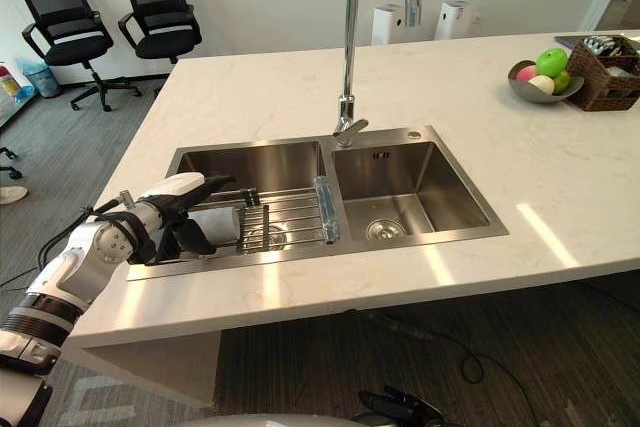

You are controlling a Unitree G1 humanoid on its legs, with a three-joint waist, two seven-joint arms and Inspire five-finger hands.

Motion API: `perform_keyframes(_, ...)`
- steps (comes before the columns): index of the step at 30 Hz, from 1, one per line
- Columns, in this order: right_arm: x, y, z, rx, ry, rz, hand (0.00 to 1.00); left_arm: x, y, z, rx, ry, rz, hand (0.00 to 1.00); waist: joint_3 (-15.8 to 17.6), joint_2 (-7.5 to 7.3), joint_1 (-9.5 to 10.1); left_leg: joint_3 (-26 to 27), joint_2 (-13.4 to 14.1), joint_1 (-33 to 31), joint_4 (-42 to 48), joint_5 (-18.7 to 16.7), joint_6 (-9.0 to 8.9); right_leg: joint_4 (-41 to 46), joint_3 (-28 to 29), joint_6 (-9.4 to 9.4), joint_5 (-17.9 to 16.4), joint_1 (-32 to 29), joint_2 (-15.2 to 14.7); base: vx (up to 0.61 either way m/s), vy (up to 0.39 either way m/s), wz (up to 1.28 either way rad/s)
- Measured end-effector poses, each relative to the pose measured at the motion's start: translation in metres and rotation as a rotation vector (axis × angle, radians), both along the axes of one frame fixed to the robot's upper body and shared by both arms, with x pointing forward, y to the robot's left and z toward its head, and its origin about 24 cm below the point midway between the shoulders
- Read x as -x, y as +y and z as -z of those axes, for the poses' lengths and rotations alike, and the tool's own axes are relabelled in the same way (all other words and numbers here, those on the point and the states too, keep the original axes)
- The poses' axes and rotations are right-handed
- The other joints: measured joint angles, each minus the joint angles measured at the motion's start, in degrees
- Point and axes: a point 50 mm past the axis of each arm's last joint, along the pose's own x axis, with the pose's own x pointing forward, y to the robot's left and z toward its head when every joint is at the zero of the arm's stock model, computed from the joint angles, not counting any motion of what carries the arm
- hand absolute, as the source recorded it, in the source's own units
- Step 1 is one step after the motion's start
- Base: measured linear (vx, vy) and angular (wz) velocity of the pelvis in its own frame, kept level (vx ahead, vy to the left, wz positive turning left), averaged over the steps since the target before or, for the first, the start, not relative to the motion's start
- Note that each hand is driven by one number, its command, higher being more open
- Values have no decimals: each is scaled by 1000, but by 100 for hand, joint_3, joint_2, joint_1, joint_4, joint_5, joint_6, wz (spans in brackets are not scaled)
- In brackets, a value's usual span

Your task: Walk over to the sink, pick up the cup, carry it to the dishwasher, place the cup inside the dishwasher, then close the dishwasher door

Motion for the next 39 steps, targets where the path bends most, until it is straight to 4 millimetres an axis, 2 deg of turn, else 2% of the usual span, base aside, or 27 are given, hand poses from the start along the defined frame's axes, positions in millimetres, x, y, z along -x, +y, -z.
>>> perform_keyframes(9,-1,0,-1,-5,-7,7,100,1,1,6,-10,54,6,100,12,23,-93,83,-1,1,-21,-13,2,-55,87,14,44,-22,4,-5,0,-5)
perform_keyframes(15,-1,0,-1,-8,-8,9,100,2,12,15,-16,117,-45,100,17,31,-169,118,-5,-9,0,-24,1,-105,123,21,88,-17,7,5,0,-1)
perform_keyframes(25,-4,-4,-6,-5,-19,3,100,2,19,18,48,165,-116,100,62,109,-201,141,-5,-21,-1,-34,-2,-131,147,24,96,-34,7,0,0,0)
perform_keyframes(39,-5,-6,-10,-12,-3,-19,100,3,28,22,24,263,-157,100,63,133,-328,145,2,-47,2,-43,-15,-128,158,17,106,-55,17,0,0,0)
